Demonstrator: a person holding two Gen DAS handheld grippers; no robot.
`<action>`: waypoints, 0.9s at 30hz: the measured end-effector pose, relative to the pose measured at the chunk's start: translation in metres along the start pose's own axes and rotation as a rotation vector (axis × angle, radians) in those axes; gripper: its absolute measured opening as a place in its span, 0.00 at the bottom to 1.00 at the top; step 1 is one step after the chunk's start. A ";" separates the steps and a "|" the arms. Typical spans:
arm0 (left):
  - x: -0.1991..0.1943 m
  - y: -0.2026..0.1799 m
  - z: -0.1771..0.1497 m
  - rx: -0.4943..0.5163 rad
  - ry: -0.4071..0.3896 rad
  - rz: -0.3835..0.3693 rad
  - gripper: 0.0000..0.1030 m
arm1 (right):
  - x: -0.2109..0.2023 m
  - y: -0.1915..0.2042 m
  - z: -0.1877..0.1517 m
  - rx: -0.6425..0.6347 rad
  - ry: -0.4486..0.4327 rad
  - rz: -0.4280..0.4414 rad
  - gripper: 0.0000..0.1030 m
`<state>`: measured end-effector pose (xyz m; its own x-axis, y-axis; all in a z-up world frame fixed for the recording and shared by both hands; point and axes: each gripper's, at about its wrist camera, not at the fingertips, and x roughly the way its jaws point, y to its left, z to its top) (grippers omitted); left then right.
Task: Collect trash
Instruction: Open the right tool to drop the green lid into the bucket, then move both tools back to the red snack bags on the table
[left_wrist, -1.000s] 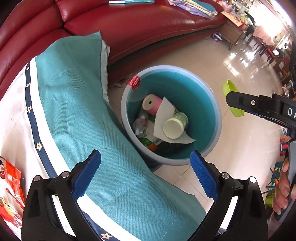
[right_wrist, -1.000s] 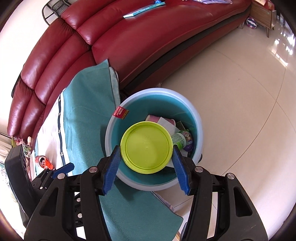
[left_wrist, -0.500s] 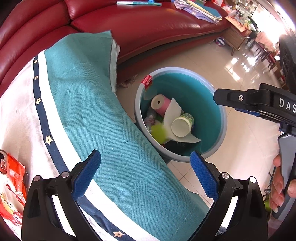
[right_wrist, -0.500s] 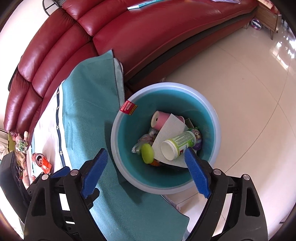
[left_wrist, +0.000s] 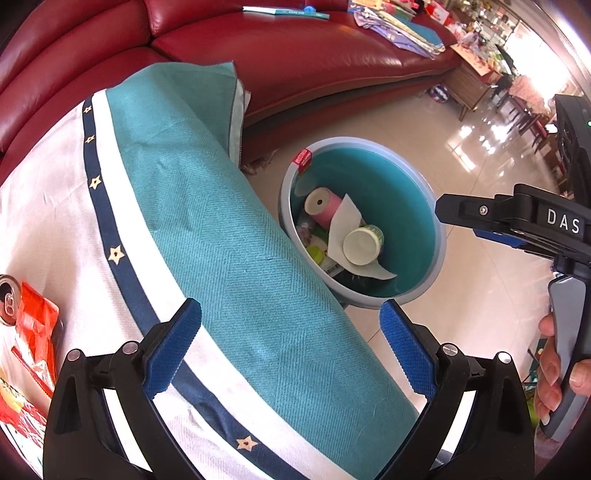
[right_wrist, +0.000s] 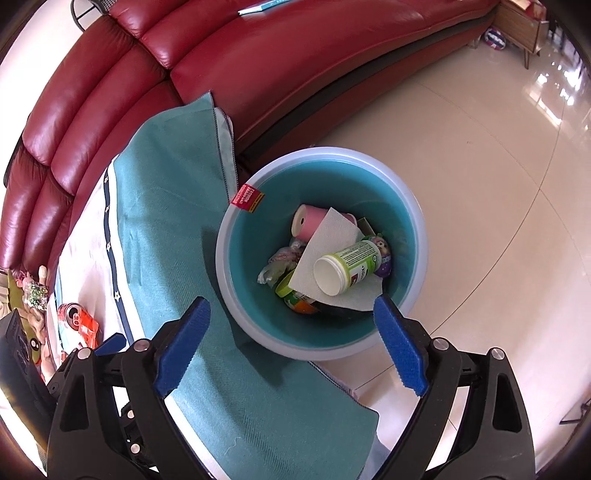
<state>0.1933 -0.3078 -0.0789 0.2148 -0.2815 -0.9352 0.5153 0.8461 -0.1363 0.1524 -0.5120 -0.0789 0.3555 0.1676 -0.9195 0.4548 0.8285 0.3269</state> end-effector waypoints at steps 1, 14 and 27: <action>-0.003 0.001 -0.002 -0.003 -0.004 -0.001 0.94 | -0.002 0.002 -0.002 -0.002 -0.005 -0.003 0.87; -0.044 0.045 -0.040 -0.111 -0.061 0.028 0.94 | -0.005 0.048 -0.033 -0.072 0.028 0.008 0.87; -0.084 0.154 -0.112 -0.378 -0.098 0.140 0.94 | 0.017 0.132 -0.072 -0.209 0.100 0.037 0.87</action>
<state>0.1621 -0.1034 -0.0581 0.3489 -0.1778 -0.9202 0.1387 0.9808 -0.1369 0.1596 -0.3616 -0.0670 0.2810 0.2435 -0.9283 0.2598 0.9119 0.3178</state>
